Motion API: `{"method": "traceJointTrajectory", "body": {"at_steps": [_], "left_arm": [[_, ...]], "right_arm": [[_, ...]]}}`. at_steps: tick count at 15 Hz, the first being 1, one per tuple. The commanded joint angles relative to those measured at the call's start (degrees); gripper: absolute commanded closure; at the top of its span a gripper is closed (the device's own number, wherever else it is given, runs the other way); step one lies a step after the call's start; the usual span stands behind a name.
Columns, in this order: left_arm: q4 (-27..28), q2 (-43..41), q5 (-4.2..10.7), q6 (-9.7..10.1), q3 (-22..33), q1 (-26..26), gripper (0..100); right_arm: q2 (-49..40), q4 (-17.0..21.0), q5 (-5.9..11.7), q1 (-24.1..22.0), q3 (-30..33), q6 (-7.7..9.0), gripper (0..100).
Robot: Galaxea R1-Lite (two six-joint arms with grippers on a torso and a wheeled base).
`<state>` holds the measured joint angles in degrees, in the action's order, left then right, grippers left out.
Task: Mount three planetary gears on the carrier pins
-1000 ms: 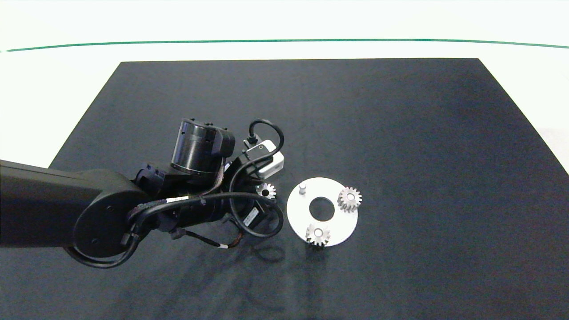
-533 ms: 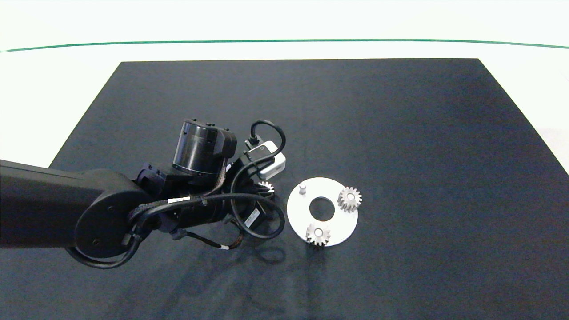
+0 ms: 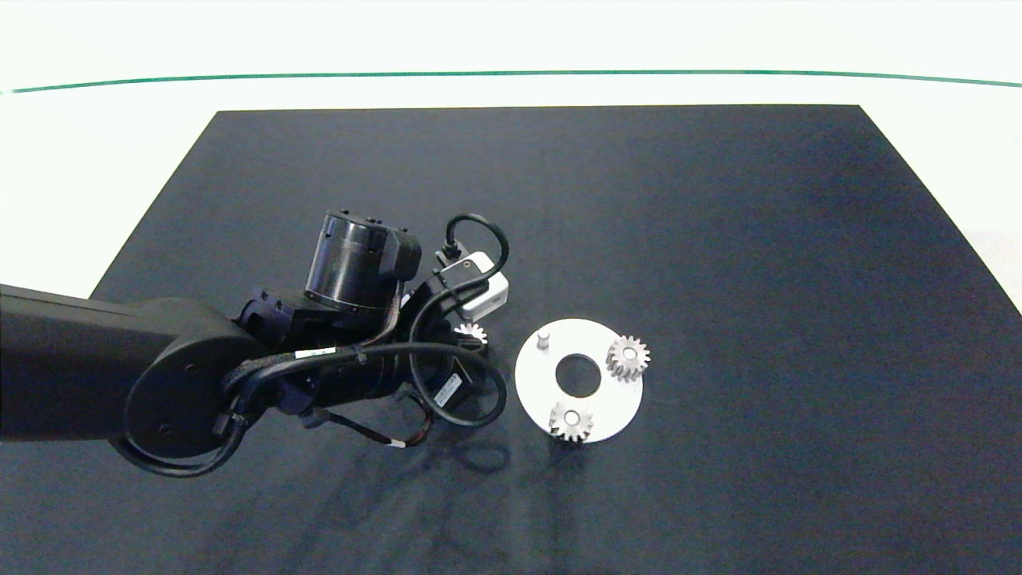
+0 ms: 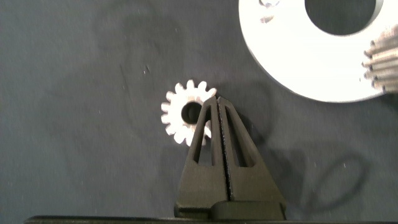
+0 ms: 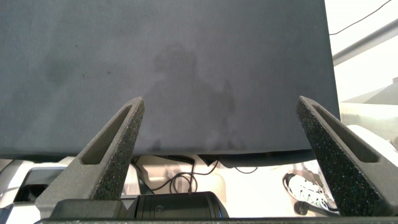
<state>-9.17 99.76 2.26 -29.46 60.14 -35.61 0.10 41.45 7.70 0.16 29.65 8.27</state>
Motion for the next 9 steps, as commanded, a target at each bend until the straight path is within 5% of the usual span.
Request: {"method": "traceJointTrajectory", "body": {"at_steps": [1,4,5,9], "left_arm": [[0.6,-0.9,0.03,-0.15,0.3,0.2,99],[0.7,-1.4,0.03,-0.15,0.2,0.2,99],[0.7,-1.4,0.12,-0.15,0.2,0.2,0],[0.7,-1.4,0.03,-0.07,0.2,0.1,0]], "right_arm": [[0.0,0.2,0.03,0.0,-0.3,0.08,0],[0.0,0.2,-0.06,0.0,-0.4,0.08,0],[0.1,0.2,0.03,0.0,-0.4,0.17,0],[0.0,0.2,0.03,0.0,-0.4,0.08,0]]}}
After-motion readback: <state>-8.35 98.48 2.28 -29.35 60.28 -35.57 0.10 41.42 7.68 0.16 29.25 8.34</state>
